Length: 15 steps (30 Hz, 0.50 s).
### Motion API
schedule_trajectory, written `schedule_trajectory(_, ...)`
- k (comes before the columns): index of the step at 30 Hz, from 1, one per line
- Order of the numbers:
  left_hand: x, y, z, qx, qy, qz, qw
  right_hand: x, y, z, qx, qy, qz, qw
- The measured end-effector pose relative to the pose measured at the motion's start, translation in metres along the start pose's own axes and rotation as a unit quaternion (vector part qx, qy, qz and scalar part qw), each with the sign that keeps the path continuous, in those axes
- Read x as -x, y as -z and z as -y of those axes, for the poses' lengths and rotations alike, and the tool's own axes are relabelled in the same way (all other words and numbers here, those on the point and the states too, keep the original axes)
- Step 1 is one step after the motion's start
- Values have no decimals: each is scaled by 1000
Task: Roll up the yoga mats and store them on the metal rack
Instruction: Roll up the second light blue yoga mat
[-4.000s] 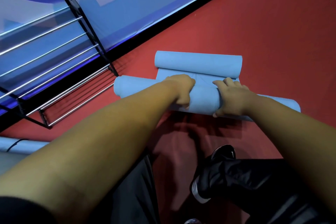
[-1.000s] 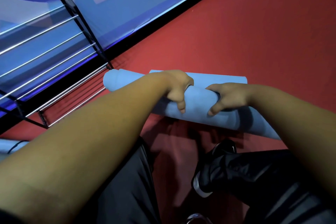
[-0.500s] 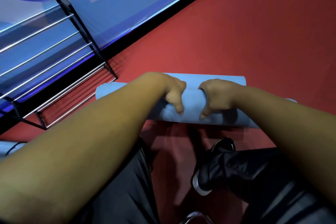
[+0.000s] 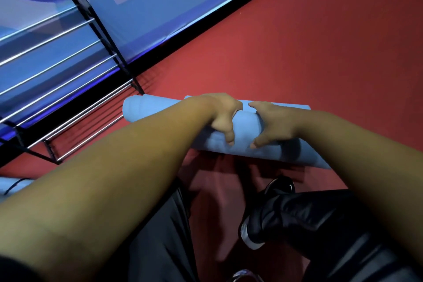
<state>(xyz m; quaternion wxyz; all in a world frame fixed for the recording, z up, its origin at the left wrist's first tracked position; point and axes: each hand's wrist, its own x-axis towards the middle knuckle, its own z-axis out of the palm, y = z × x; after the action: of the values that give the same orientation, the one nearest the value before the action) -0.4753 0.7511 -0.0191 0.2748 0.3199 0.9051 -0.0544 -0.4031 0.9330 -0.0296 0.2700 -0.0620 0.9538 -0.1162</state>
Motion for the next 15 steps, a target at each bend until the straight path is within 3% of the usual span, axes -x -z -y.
schedule_trajectory(6,5,6,11,94,22,20,995,-1,-15,15,159,5,-89,983)
schedule_trajectory(10,5,6,16,110,28,35,993,-6,-11,15,140,13,-113,984)
schedule_trajectory(15,2,0,16,67,14,34,997,-4,0,11,59,8,-72,996)
